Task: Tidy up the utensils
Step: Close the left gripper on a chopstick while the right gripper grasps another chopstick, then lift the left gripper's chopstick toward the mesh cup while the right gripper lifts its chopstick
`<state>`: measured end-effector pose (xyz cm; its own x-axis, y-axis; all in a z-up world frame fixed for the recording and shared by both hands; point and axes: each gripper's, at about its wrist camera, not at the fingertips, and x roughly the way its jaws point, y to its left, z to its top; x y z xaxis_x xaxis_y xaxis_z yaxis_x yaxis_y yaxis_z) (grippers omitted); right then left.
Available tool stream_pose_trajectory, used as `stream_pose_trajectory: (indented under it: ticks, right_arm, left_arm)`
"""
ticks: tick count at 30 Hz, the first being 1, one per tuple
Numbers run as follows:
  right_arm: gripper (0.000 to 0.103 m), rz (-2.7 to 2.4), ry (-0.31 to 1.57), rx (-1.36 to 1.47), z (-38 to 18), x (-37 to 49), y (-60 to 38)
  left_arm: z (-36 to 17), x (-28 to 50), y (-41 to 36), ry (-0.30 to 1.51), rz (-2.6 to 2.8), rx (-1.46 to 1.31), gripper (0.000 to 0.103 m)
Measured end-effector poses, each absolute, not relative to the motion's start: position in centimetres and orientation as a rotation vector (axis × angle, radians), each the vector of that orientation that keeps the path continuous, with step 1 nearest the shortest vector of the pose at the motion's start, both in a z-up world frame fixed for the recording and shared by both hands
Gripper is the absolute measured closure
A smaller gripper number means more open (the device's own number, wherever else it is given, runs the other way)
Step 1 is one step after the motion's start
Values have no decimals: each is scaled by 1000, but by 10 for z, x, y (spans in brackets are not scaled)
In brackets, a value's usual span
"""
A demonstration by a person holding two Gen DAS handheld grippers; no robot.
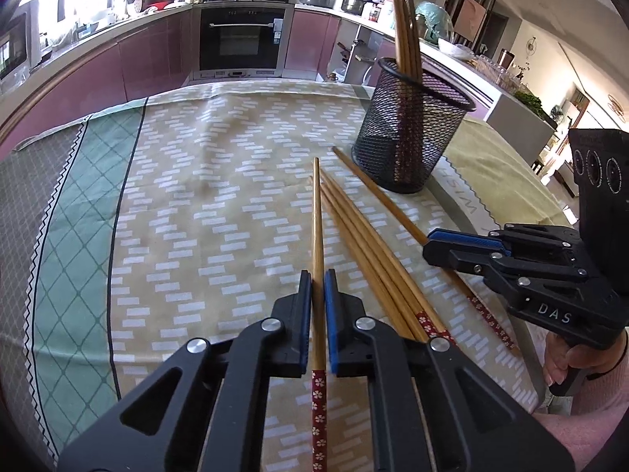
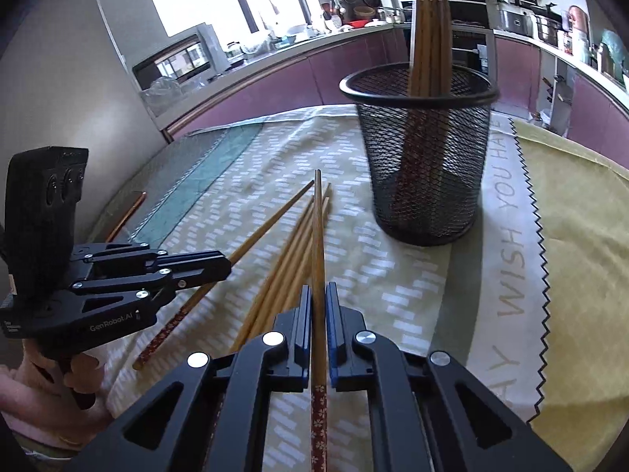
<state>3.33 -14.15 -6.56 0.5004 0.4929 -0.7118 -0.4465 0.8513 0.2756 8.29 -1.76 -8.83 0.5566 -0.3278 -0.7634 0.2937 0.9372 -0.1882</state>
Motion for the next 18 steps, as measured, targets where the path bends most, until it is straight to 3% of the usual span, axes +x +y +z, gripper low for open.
stream_pose_trajectory:
  ticks: [18]
  right_arm:
    - [96, 587, 931, -1, -76, 46, -126]
  left_arm:
    - [-99, 91, -29, 951, -437, 7, 91]
